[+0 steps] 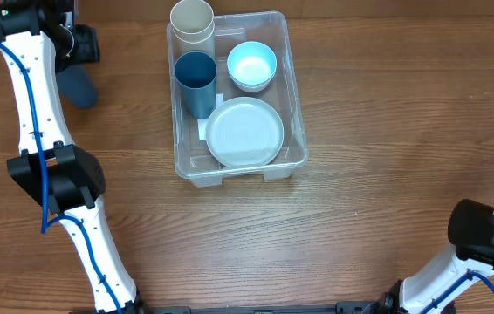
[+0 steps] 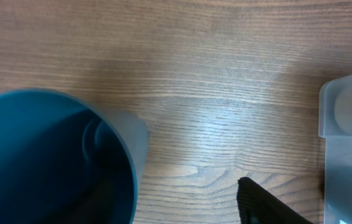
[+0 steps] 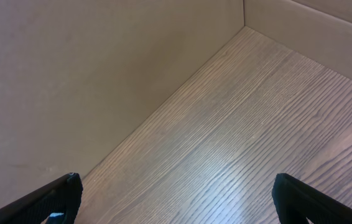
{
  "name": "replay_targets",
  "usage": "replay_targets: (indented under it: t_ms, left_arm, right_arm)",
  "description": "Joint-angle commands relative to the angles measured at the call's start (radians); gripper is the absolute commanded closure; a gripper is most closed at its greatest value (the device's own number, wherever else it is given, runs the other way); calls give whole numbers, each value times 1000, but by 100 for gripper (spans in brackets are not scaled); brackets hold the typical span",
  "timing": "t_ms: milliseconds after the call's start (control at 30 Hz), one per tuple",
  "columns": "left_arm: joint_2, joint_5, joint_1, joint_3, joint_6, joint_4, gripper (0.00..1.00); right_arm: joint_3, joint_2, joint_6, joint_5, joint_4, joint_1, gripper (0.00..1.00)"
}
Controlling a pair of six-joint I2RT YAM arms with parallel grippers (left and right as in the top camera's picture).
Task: Pack container
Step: 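Move the left gripper to the remaining teal cup and grasp, then lower the teal cup into the first teal cup and release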
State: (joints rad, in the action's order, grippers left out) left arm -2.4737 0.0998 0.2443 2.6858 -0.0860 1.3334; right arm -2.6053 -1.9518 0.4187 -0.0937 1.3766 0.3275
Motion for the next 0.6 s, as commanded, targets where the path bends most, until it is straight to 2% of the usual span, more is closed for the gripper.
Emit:
replay_targets:
  t_ms: [0, 100, 200, 233, 433, 567]
  left_arm:
    - [-25, -7, 11, -28, -11, -12, 41]
    - [-25, -6, 23, -56, -1, -19, 43]
    - [-25, -6, 31, -62, 24, -22, 89]
    - [-25, -6, 31, -62, 46, -19, 96]
    - [-5, 62, 17, -37, 86, 36, 96]
    - [103, 53, -47, 45, 86, 82, 96]
  right_arm:
    - [-5, 11, 3, -10, -5, 2, 0]
    - [-5, 11, 3, -10, -5, 2, 0]
    - [-5, 11, 3, -10, -5, 2, 0]
    - [-5, 11, 3, -10, -5, 2, 0]
    - [-5, 11, 3, -10, -5, 2, 0]
    - [-5, 11, 3, -10, -5, 2, 0]
